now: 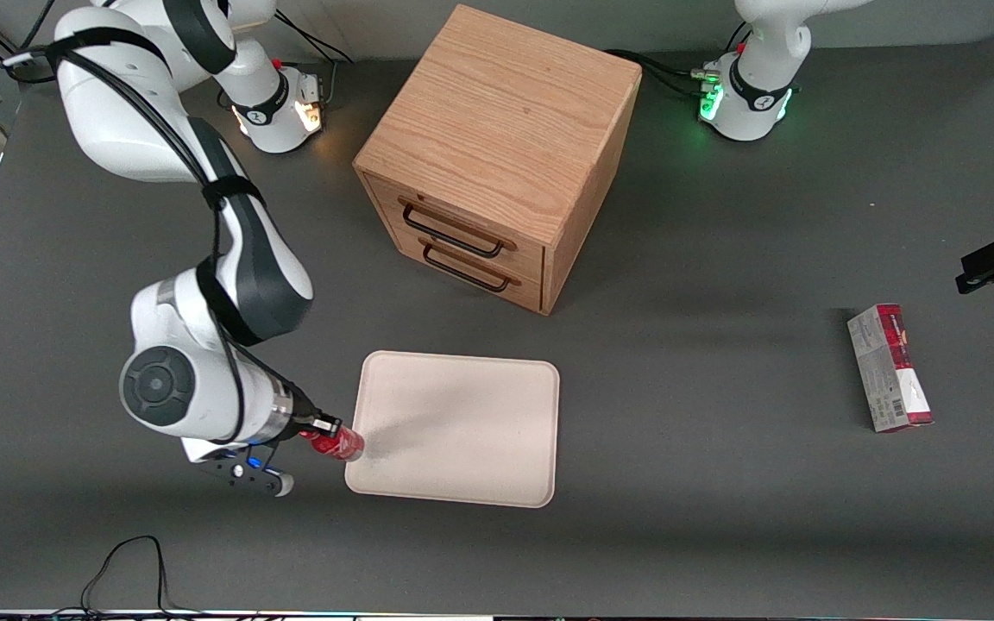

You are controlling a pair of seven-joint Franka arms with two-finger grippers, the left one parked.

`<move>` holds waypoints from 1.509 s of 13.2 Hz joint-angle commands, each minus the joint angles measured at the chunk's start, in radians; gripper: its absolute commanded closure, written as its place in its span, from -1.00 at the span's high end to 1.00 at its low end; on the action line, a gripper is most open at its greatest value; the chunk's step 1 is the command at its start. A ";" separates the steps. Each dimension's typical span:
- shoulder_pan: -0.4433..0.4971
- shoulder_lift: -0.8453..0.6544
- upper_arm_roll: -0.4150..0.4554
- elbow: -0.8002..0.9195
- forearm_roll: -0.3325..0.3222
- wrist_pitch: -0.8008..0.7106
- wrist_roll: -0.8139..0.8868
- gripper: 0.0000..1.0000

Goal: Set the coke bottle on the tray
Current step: 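Lower the bottle onto the tray and open the right gripper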

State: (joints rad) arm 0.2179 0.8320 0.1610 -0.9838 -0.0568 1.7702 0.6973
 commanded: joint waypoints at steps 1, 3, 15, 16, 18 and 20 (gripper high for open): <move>0.023 0.042 -0.011 0.054 -0.003 0.021 0.034 -1.00; 0.028 0.053 -0.011 0.054 -0.011 0.041 0.054 -1.00; 0.051 0.093 -0.009 0.050 -0.078 0.058 0.071 1.00; 0.051 0.093 -0.009 0.050 -0.078 0.058 0.071 1.00; 0.051 0.091 -0.009 0.047 -0.078 0.057 0.071 1.00; 0.051 0.085 -0.009 0.047 -0.081 0.046 0.067 1.00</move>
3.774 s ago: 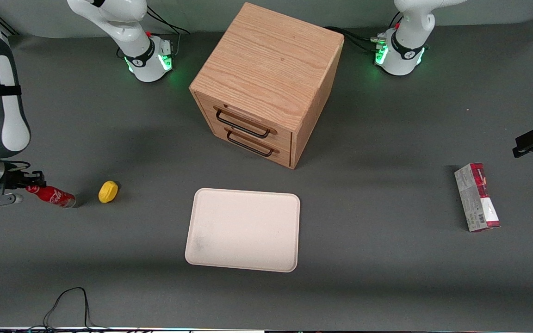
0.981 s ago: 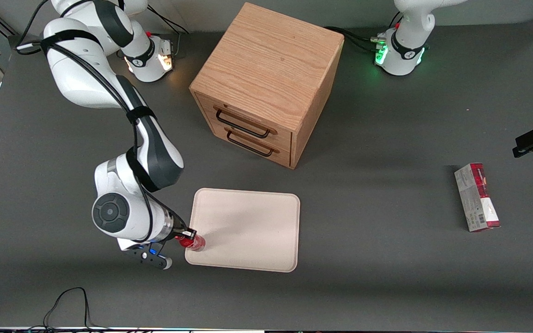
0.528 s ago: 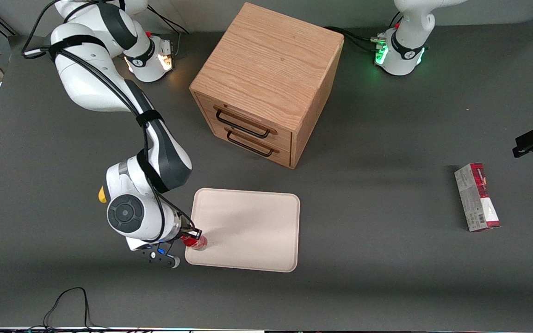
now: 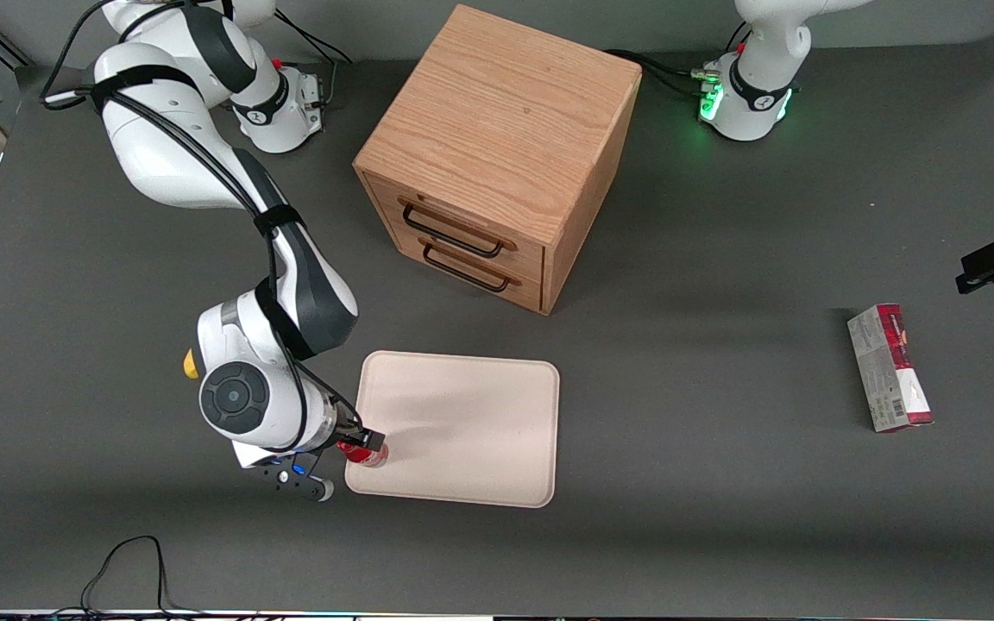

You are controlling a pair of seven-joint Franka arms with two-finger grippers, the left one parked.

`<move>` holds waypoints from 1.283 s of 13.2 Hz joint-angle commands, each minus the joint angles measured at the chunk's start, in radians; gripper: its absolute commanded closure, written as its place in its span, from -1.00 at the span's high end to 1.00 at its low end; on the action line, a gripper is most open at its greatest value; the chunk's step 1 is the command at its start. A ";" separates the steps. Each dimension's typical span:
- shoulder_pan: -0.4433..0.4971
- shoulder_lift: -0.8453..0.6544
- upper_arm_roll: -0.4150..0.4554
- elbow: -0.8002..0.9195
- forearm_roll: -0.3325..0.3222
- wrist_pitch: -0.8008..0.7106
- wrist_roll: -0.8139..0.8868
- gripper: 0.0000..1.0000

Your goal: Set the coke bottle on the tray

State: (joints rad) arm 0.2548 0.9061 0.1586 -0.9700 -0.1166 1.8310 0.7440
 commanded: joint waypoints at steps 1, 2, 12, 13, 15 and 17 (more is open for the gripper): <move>0.012 0.002 -0.007 0.033 -0.032 -0.030 0.015 1.00; 0.011 -0.015 -0.007 0.033 -0.038 -0.064 0.014 1.00; -0.182 -0.531 -0.010 -0.490 0.028 -0.196 -0.435 1.00; -0.193 -0.606 -0.011 -0.578 0.028 -0.185 -0.477 1.00; -0.218 -0.784 -0.033 -0.793 0.028 -0.122 -0.578 1.00; -0.216 -0.909 -0.100 -0.897 0.037 -0.128 -0.697 1.00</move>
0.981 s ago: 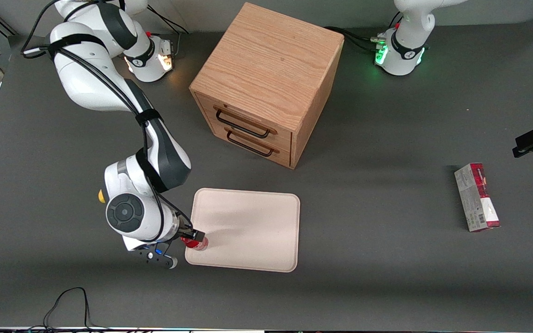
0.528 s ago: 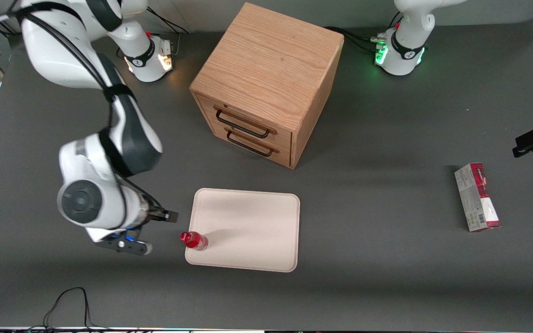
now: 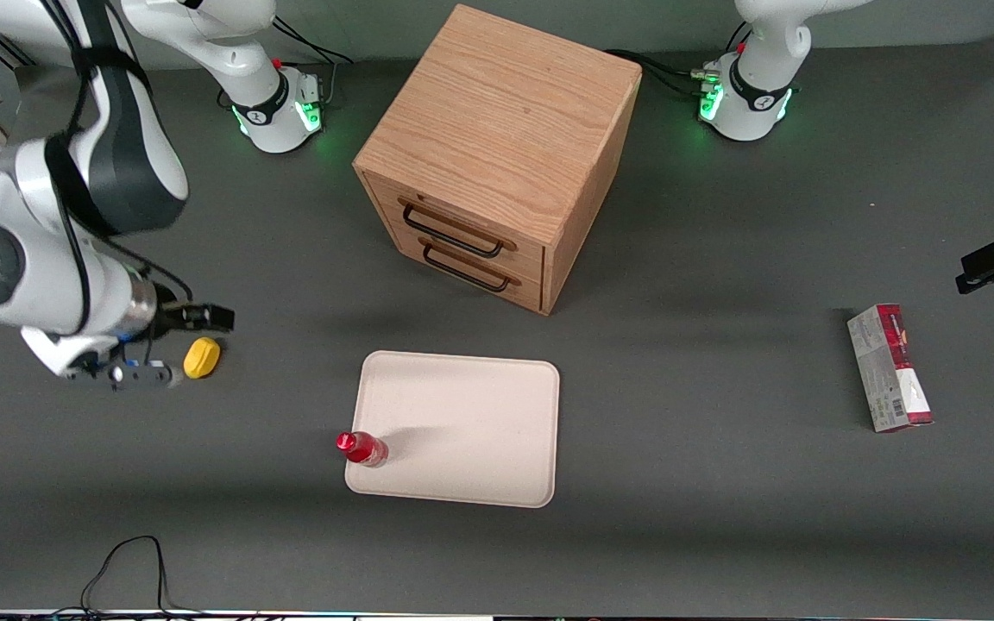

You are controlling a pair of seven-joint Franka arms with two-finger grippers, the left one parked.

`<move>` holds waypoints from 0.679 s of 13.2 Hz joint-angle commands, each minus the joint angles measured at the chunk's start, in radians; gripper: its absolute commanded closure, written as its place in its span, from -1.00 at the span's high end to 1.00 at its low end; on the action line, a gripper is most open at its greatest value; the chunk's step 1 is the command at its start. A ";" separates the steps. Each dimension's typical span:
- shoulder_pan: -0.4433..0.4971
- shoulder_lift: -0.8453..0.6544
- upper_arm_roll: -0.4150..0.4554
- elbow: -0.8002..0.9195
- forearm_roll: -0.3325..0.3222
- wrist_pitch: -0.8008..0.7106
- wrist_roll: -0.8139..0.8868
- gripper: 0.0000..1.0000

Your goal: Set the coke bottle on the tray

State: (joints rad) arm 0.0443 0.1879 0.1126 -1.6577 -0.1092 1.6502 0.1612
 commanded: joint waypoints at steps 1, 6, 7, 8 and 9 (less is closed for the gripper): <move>-0.006 -0.215 -0.079 -0.206 0.046 0.018 -0.158 1.00; 0.003 -0.185 -0.100 -0.076 0.069 -0.052 -0.164 1.00; 0.012 -0.168 -0.100 -0.044 0.069 -0.068 -0.163 1.00; 0.020 -0.156 -0.102 -0.021 0.071 -0.088 -0.163 1.00; 0.022 -0.150 -0.102 -0.007 0.075 -0.102 -0.160 1.00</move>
